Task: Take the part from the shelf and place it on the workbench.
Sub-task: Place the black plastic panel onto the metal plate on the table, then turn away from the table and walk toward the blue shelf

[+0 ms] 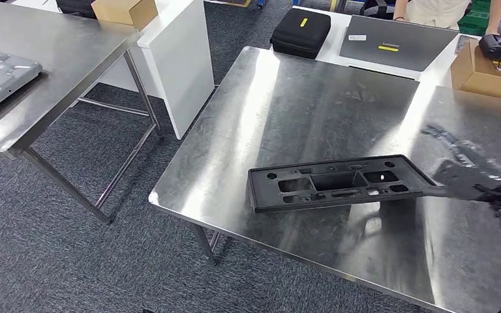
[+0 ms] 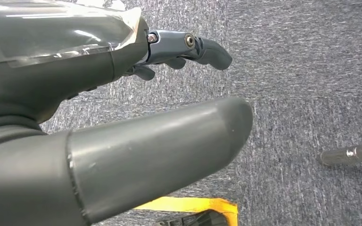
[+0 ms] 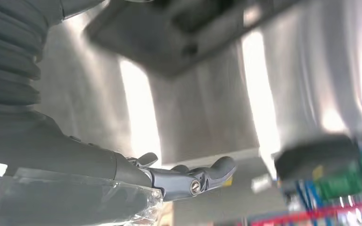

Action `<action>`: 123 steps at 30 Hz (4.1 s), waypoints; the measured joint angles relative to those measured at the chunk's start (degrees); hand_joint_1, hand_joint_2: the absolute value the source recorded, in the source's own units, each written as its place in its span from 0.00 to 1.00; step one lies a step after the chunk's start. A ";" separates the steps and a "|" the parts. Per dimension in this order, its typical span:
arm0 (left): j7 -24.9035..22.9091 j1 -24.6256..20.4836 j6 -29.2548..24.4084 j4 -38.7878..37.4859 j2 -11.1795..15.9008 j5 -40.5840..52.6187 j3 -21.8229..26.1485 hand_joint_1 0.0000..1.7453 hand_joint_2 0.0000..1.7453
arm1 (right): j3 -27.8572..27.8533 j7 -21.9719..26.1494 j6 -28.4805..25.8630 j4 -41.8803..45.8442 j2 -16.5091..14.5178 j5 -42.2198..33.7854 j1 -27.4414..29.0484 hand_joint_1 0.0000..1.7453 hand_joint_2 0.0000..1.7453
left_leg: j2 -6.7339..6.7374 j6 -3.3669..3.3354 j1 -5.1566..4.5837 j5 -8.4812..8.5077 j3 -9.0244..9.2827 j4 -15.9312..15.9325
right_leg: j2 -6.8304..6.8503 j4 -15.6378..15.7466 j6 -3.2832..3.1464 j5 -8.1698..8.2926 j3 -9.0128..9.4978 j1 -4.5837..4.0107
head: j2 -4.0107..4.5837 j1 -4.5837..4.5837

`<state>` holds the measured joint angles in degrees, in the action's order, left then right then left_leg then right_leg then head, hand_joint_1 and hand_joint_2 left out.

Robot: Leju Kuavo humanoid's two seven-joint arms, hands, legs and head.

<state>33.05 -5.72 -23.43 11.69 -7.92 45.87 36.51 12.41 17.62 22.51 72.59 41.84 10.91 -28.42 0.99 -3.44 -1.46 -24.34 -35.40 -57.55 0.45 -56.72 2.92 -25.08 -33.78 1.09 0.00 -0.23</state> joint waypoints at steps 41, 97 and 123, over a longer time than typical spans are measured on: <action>-0.45 1.25 -3.79 -0.04 -2.88 -2.65 7.08 0.00 0.00 | -99.52 15.46 -13.65 44.44 -34.28 21.38 34.77 0.00 1.00 | 0.46 -0.17 -0.14 -1.34 1.19 -0.03 | -0.47 0.04 0.28 -1.09 0.63 0.07 | 0.00 0.02; -12.19 0.99 -0.44 -0.17 -5.49 3.40 5.93 0.00 0.00 | -80.67 -11.84 -31.66 -60.46 -46.57 61.55 23.95 0.00 1.00 | 0.49 -0.15 -0.12 -1.36 1.33 -0.03 | -0.49 0.01 0.26 -1.23 1.33 0.04 | 0.00 0.02; -16.16 -1.06 5.31 -0.31 -5.40 9.44 1.86 0.00 0.00 | -76.89 -16.39 -35.58 -60.75 -50.18 63.98 24.58 0.00 1.00 | 0.77 -2.16 1.38 -0.28 0.99 -0.24 | 0.07 0.01 -0.72 -3.71 4.33 0.21 | 0.00 -0.08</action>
<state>16.90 -6.78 -18.12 11.39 -13.32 55.30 38.36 -64.48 1.23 -13.08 11.84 -8.34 74.89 -3.84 1.76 -5.60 -0.07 -24.63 -34.41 -57.80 0.52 -56.71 2.20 -28.79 -29.44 1.30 0.00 -0.31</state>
